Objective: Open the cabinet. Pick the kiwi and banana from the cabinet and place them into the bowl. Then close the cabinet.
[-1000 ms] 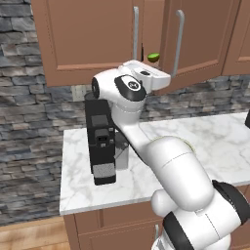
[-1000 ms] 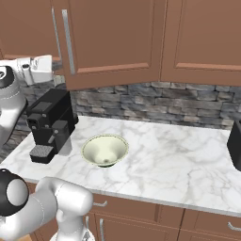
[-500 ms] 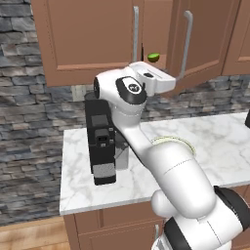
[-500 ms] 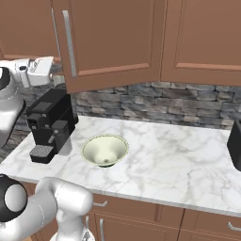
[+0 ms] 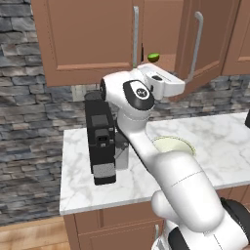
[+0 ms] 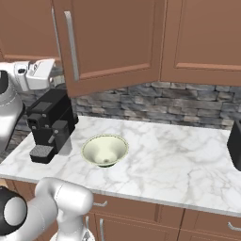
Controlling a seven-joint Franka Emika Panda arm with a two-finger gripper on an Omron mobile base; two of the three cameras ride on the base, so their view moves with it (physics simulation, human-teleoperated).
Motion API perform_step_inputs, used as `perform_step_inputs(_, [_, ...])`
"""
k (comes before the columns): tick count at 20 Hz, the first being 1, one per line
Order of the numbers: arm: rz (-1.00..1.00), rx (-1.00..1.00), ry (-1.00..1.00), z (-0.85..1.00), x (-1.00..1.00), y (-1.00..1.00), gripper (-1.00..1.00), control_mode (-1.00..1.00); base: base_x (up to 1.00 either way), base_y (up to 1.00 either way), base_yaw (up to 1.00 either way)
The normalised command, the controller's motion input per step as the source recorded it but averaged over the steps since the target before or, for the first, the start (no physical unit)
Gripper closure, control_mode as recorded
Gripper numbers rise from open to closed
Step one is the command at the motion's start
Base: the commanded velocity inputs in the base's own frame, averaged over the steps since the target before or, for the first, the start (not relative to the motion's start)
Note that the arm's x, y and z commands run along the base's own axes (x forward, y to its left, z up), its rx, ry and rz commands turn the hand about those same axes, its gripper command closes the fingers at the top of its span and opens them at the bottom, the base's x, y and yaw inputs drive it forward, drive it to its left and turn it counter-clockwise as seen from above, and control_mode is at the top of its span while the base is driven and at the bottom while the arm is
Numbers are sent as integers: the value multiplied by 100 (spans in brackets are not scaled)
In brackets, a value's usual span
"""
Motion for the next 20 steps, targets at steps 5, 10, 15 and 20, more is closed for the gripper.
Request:
perform_step_inputs(5, [-1,0,0,0,-27,-86,100,-100,0,0,0])
perform_step_inputs(10, [0,0,0,0,-26,-90,100,-100,0,0,0])
perform_step_inputs(15, [0,0,0,0,-27,-94,100,-100,0,0,0])
perform_step_inputs(20, [0,0,0,0,-23,-94,100,-100,0,0,0])
